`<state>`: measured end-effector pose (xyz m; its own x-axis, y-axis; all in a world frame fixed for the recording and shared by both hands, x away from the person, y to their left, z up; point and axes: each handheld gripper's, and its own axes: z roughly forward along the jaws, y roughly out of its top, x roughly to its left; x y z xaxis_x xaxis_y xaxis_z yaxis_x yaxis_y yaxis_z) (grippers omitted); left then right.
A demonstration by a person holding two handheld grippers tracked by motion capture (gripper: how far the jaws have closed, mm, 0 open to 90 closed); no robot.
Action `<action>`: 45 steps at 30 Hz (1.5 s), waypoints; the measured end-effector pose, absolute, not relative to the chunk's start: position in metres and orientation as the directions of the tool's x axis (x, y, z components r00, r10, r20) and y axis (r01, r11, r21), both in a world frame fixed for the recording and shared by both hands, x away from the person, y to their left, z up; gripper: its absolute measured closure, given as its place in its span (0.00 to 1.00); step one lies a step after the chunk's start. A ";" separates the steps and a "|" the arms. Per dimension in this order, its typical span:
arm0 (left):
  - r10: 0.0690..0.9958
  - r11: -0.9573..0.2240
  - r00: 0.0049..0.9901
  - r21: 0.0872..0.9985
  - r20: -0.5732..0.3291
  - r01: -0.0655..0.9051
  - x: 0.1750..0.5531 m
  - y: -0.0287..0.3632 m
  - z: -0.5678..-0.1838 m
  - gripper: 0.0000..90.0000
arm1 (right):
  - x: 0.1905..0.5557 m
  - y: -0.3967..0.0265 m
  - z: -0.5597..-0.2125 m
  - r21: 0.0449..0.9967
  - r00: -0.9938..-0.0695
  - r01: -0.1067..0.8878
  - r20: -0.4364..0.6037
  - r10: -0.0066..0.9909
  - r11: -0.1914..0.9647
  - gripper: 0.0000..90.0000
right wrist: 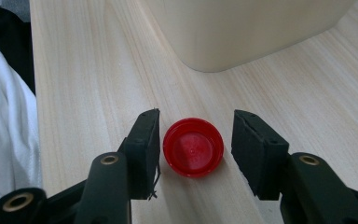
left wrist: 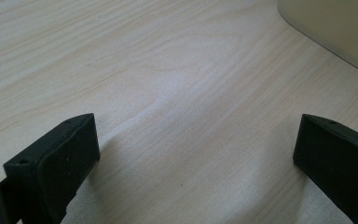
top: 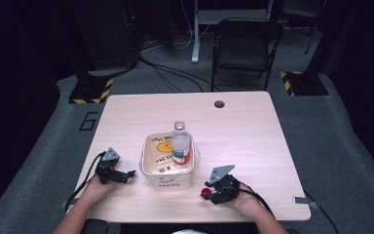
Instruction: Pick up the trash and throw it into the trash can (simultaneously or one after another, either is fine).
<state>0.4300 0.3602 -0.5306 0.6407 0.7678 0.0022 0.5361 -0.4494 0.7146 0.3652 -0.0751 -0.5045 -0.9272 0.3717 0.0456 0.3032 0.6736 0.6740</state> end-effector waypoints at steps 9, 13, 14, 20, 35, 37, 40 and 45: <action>0.768 -0.449 0.641 0.715 0.002 0.536 0.430 0.360 -0.531 0.00 | 0.367 -0.074 -0.508 0.650 -0.933 0.283 0.016 0.359 0.705 0.63; 0.768 -0.449 0.641 0.715 0.002 0.536 0.430 0.360 -0.531 0.00 | 0.366 -0.074 -0.508 0.646 -0.931 0.288 0.016 0.365 0.707 0.64; 0.769 -0.448 0.639 0.716 0.003 0.535 0.430 0.360 -0.531 0.00 | 0.367 -0.074 -0.507 0.647 -0.933 0.279 0.008 0.360 0.709 0.64; 0.768 -0.449 0.641 0.715 0.002 0.536 0.430 0.360 -0.531 0.00 | 0.368 -0.077 -0.502 0.669 -0.928 0.288 0.017 0.373 0.685 0.64; 0.768 -0.448 0.640 0.716 0.002 0.535 0.430 0.360 -0.531 0.00 | 0.370 -0.083 -0.491 0.694 -0.913 0.317 0.040 0.406 0.646 0.64; 0.768 -0.449 0.641 0.715 0.002 0.536 0.430 0.360 -0.531 0.00 | 0.370 -0.084 -0.490 0.699 -0.911 0.319 0.040 0.410 0.640 0.64; 0.768 -0.449 0.640 0.715 0.002 0.536 0.430 0.360 -0.531 0.00 | 0.370 -0.085 -0.487 0.704 -0.908 0.321 0.040 0.416 0.633 0.64; 0.768 -0.450 0.641 0.715 0.002 0.536 0.430 0.360 -0.531 0.00 | 0.371 -0.089 -0.482 0.717 -0.902 0.325 0.039 0.430 0.617 0.64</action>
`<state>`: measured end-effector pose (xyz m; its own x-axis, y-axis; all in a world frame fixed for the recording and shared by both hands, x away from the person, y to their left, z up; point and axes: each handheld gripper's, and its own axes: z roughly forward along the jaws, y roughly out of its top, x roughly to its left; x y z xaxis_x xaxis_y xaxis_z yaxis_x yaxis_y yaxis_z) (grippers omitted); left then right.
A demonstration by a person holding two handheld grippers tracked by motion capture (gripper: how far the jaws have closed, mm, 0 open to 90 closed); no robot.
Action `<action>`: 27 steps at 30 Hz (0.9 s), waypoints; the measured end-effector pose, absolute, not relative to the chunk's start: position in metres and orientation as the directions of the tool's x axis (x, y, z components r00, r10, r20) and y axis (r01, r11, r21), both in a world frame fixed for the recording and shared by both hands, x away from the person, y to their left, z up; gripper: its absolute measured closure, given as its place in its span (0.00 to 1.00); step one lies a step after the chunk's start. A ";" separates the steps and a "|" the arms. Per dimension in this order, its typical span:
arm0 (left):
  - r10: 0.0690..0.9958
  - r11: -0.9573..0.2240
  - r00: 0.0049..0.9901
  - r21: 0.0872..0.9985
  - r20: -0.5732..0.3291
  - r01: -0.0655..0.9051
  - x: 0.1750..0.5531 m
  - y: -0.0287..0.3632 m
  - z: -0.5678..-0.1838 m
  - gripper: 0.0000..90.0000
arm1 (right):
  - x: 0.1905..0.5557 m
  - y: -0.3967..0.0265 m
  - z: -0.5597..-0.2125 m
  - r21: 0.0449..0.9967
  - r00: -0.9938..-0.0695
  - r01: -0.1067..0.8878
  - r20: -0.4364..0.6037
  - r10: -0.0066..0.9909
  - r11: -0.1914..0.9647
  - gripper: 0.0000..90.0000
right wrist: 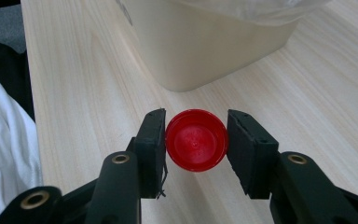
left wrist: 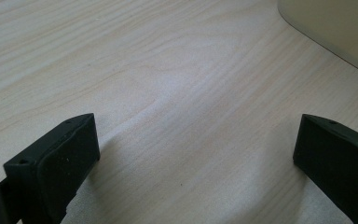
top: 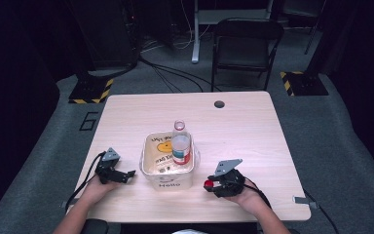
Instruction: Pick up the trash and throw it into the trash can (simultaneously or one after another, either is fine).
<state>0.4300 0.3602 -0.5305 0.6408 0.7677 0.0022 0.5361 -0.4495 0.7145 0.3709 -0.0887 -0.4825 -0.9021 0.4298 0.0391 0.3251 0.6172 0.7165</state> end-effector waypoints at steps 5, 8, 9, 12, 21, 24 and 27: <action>0.768 -0.449 0.640 0.715 0.002 0.536 0.430 0.360 -0.531 0.00 | 0.371 -0.092 -0.476 0.733 -0.890 0.337 0.045 0.453 0.591 0.64; 0.769 -0.448 0.639 0.716 0.003 0.535 0.430 0.360 -0.531 0.00 | 0.371 -0.094 -0.472 0.738 -0.887 0.335 0.037 0.460 0.587 0.64; 0.768 -0.449 0.640 0.715 0.002 0.536 0.430 0.360 -0.531 0.00 | 0.371 -0.095 -0.470 0.740 -0.889 0.325 0.027 0.458 0.588 0.64; 0.768 -0.449 0.640 0.715 0.002 0.536 0.430 0.360 -0.531 0.00 | 0.370 -0.096 -0.466 0.744 -0.883 0.330 0.026 0.469 0.581 0.64; 0.768 -0.449 0.641 0.715 0.002 0.536 0.430 0.360 -0.531 0.00 | 0.373 -0.104 -0.454 0.753 -0.872 0.348 0.041 0.488 0.558 0.64; 0.768 -0.449 0.641 0.715 0.002 0.536 0.430 0.360 -0.531 0.00 | 0.373 -0.103 -0.449 0.754 -0.871 0.349 0.043 0.489 0.556 0.64; 0.769 -0.448 0.640 0.716 0.002 0.535 0.430 0.360 -0.531 0.00 | 0.374 -0.103 -0.441 0.758 -0.871 0.347 0.043 0.489 0.552 0.64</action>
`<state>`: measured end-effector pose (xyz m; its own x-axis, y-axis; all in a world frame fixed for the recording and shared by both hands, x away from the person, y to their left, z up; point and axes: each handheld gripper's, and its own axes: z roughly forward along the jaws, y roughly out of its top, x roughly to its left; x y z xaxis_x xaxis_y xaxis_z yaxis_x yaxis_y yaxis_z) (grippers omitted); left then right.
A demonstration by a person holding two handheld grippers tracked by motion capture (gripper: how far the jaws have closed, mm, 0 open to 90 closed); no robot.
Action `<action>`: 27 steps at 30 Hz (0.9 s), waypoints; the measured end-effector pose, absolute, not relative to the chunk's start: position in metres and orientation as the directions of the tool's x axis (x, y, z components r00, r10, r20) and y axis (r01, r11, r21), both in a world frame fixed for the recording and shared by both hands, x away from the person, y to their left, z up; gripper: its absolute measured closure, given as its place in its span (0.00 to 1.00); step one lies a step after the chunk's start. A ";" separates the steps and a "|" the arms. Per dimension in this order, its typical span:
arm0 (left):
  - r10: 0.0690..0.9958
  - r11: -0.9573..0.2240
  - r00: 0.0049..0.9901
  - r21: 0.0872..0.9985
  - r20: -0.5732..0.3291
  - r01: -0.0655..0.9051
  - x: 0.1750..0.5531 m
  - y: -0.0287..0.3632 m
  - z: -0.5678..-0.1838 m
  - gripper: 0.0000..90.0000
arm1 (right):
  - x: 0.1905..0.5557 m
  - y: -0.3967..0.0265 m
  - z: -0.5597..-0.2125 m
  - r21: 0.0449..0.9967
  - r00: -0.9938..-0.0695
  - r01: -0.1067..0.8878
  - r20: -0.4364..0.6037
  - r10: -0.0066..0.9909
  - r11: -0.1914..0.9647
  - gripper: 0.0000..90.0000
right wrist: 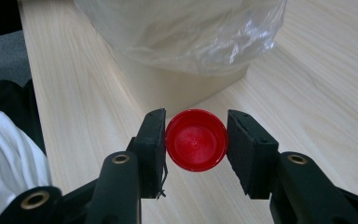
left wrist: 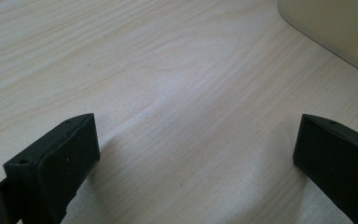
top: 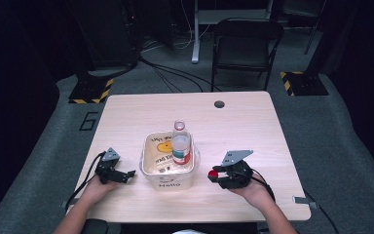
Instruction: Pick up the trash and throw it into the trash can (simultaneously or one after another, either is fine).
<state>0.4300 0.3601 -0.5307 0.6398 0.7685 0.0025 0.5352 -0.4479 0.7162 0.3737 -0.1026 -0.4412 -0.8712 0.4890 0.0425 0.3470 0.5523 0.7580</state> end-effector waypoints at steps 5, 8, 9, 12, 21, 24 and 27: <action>0.768 -0.449 0.641 0.715 0.002 0.536 0.430 0.360 -0.531 0.00 | 0.376 -0.101 -0.423 0.780 -0.869 0.340 0.048 0.492 0.526 0.64; 0.768 -0.449 0.640 0.715 0.002 0.536 0.430 0.360 -0.531 0.00 | 0.378 -0.099 -0.412 0.795 -0.871 0.328 0.046 0.489 0.510 0.64; 0.768 -0.449 0.641 0.715 0.002 0.536 0.430 0.360 -0.531 0.00 | 0.378 -0.098 -0.409 0.796 -0.871 0.330 0.049 0.489 0.508 0.64; 0.768 -0.449 0.641 0.715 0.002 0.536 0.430 0.360 -0.531 0.00 | 0.380 -0.094 -0.401 0.798 -0.873 0.321 0.041 0.486 0.510 0.64; 0.768 -0.449 0.641 0.715 0.002 0.536 0.430 0.360 -0.531 0.00 | 0.383 -0.084 -0.378 0.815 -0.883 0.288 0.023 0.468 0.503 0.64; 0.769 -0.448 0.640 0.716 0.003 0.535 0.430 0.360 -0.531 0.00 | 0.385 -0.078 -0.372 0.821 -0.890 0.267 0.011 0.455 0.504 0.64; 0.768 -0.449 0.641 0.715 0.003 0.536 0.430 0.360 -0.531 0.00 | 0.384 -0.072 -0.367 0.827 -0.896 0.254 0.007 0.443 0.501 0.64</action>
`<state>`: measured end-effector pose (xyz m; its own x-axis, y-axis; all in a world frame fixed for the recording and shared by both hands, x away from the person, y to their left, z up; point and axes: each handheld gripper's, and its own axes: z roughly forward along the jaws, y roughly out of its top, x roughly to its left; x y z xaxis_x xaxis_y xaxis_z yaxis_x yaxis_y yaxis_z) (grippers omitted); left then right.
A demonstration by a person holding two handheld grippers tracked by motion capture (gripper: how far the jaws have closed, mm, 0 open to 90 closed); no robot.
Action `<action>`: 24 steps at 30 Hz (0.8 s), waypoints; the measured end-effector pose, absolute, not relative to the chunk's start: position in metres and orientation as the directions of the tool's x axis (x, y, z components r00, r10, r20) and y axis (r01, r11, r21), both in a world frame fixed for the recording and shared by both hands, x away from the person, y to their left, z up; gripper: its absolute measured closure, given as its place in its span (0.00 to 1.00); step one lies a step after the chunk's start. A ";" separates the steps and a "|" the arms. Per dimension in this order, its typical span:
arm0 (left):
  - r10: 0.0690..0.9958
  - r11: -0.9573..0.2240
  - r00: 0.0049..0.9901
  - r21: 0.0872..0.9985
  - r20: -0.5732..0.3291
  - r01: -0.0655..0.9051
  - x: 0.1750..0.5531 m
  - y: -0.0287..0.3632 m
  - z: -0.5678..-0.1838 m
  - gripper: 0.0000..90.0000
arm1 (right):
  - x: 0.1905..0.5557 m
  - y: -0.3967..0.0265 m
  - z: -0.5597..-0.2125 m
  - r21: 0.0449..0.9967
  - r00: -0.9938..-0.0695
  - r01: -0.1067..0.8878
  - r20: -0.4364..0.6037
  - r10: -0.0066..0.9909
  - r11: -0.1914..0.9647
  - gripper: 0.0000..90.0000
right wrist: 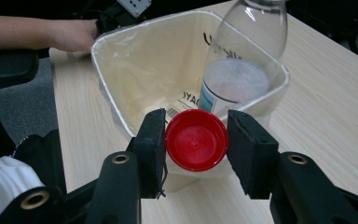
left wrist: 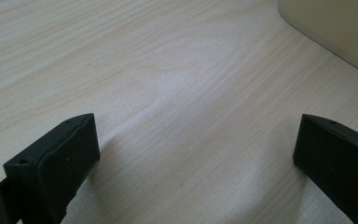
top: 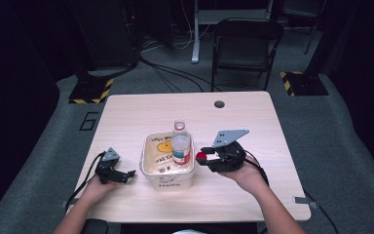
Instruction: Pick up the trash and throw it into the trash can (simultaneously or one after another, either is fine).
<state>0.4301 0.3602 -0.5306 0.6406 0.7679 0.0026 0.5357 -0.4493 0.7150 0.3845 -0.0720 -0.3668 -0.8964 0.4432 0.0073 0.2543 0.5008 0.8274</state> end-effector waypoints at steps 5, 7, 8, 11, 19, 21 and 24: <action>0.768 -0.449 0.640 0.716 0.003 0.535 0.430 0.360 -0.531 0.00 | 0.385 -0.061 -0.362 0.827 -0.905 0.235 -0.006 0.425 0.510 0.64; 0.770 -0.446 0.638 0.719 0.004 0.534 0.430 0.360 -0.531 0.00 | 0.385 -0.058 -0.362 0.832 -0.907 0.228 -0.007 0.421 0.505 0.64; 0.768 -0.449 0.640 0.715 0.002 0.536 0.430 0.360 -0.531 0.00 | 0.386 -0.056 -0.362 0.832 -0.909 0.221 -0.013 0.416 0.509 0.64; 0.768 -0.449 0.641 0.715 0.002 0.536 0.430 0.360 -0.531 0.00 | 0.386 -0.049 -0.364 0.834 -0.913 0.213 -0.017 0.409 0.509 0.64; 0.768 -0.448 0.640 0.716 0.003 0.535 0.430 0.360 -0.531 0.00 | 0.390 -0.032 -0.374 0.830 -0.918 0.210 -0.014 0.396 0.517 0.64; 0.768 -0.449 0.641 0.715 0.003 0.536 0.430 0.360 -0.531 0.00 | 0.392 -0.029 -0.377 0.823 -0.918 0.211 -0.018 0.395 0.528 0.64; 0.768 -0.449 0.640 0.715 0.002 0.536 0.430 0.360 -0.531 0.00 | 0.395 -0.028 -0.381 0.818 -0.917 0.222 -0.009 0.399 0.531 0.64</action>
